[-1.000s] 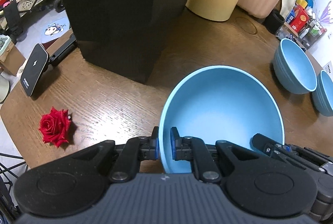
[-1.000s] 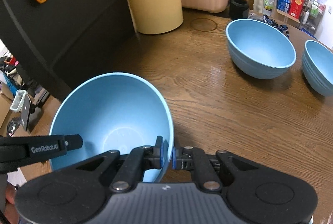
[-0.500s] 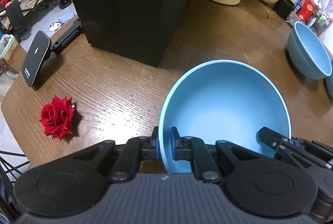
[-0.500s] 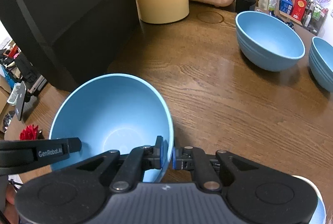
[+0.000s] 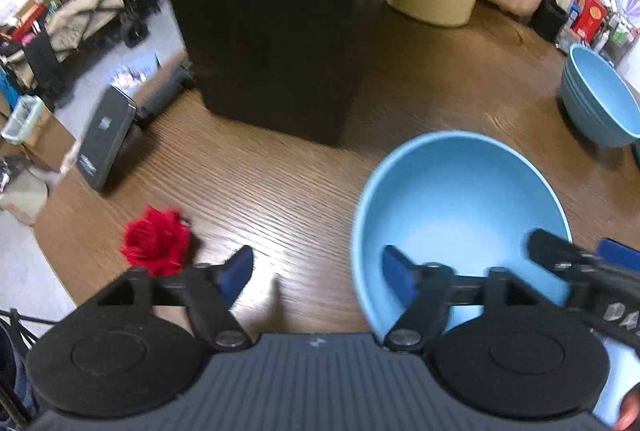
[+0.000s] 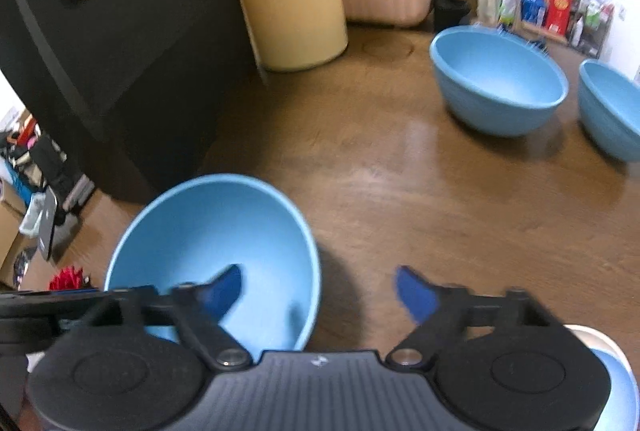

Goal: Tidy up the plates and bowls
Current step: 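Lower the bowl onto the plates and open both grippers, then withdraw both open grippers and move toward the remaining two bowls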

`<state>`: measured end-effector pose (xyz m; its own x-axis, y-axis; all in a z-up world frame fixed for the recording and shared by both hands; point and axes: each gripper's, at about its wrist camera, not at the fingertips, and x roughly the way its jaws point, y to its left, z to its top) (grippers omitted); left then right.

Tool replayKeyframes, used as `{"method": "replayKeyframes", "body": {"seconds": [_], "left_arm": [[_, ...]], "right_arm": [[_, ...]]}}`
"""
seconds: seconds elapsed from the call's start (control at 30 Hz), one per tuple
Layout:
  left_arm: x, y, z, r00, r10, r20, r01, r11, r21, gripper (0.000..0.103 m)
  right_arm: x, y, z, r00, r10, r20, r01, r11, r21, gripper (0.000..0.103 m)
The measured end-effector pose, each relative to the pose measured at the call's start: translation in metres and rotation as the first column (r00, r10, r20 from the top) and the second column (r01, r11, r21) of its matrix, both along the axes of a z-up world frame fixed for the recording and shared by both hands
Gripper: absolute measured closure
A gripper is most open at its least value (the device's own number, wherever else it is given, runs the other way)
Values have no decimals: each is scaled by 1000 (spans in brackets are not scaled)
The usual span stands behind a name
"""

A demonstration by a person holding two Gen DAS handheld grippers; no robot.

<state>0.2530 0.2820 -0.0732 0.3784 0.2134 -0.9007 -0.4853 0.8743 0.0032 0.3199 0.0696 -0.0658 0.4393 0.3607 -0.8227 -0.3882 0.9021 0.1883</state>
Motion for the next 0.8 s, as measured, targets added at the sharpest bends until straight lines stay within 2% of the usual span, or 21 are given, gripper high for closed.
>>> {"method": "replayKeyframes", "body": {"seconds": [0.03,0.1,0.13,0.33,0.8], "left_arm": [[-3,3,4,1000,2,16,-2,1000,2,19],[-8,6,11,999,12,39,-12,1000,3,0],[-11,8,16,998,19,57,-20,1000,5,0],[-9,1,30,996,-5,90,3,1000,18,0],[2,-23,39,989,-86,119,86,996,5,0]], "right_arm": [[-2,-5,3,1000,-13,6,13,1000,3,12],[-5,-14,8,999,-34,17,34,999,10,5],[-9,-19,11,999,-44,25,44,999,13,0],[-27,-33,21,993,-82,79,84,996,-14,0],[-29,-65,32,976,-187,107,190,982,-18,0]]}}
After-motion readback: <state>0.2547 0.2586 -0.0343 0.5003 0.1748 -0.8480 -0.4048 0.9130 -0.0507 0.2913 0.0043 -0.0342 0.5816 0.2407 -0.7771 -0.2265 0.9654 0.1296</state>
